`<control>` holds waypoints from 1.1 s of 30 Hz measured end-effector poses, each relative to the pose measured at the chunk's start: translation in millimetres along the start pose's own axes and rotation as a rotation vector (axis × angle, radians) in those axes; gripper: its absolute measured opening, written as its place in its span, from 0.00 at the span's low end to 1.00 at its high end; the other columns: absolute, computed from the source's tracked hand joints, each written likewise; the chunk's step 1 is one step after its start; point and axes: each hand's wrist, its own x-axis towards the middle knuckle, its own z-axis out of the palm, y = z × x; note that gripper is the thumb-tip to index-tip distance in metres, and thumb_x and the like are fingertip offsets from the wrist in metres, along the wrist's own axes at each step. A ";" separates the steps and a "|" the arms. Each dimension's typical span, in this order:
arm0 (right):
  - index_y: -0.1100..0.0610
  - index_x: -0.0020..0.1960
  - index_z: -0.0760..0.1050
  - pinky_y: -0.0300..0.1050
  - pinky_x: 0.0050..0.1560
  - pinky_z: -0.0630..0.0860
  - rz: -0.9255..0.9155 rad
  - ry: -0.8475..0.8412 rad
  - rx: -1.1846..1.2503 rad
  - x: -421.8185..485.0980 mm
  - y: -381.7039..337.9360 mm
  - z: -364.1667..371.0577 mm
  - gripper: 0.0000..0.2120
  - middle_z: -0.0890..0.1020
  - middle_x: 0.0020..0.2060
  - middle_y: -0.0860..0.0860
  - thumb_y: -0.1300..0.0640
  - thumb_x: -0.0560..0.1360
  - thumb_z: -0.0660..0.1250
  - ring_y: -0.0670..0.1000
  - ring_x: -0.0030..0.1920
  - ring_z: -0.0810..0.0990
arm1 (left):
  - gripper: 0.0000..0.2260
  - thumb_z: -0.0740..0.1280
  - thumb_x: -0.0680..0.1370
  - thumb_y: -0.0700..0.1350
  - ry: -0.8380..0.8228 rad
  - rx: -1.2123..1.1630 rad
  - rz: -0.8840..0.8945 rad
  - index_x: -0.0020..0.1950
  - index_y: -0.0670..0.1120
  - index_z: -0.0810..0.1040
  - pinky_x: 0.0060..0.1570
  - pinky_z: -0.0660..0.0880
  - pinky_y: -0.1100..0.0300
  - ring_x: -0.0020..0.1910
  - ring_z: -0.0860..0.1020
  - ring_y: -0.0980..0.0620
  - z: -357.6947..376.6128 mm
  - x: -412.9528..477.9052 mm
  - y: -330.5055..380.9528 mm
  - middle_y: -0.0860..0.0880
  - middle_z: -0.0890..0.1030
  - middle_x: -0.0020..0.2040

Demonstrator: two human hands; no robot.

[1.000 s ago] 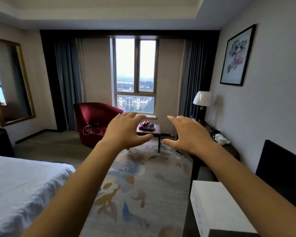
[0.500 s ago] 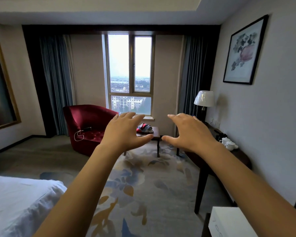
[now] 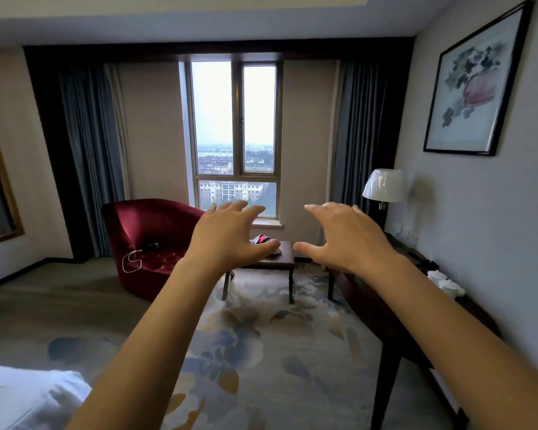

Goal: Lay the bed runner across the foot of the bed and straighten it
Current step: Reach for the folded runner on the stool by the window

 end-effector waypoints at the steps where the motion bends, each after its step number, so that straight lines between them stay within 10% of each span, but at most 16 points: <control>1: 0.49 0.73 0.62 0.59 0.71 0.60 -0.004 0.000 0.002 13.9 10.8 7.6 0.38 0.72 0.68 0.50 0.30 0.69 0.61 0.52 0.69 0.68 | 0.33 0.59 0.70 0.69 -0.003 -0.002 -0.007 0.71 0.56 0.67 0.69 0.64 0.46 0.68 0.69 0.48 11.2 16.2 -1.1 0.50 0.72 0.69; 33: 0.48 0.74 0.59 0.59 0.71 0.62 0.022 -0.021 0.033 469.2 153.2 297.0 0.40 0.71 0.68 0.50 0.31 0.68 0.62 0.52 0.68 0.68 | 0.32 0.59 0.71 0.70 -0.031 -0.032 -0.025 0.71 0.56 0.67 0.66 0.64 0.48 0.68 0.68 0.47 296.3 430.6 -224.5 0.50 0.71 0.70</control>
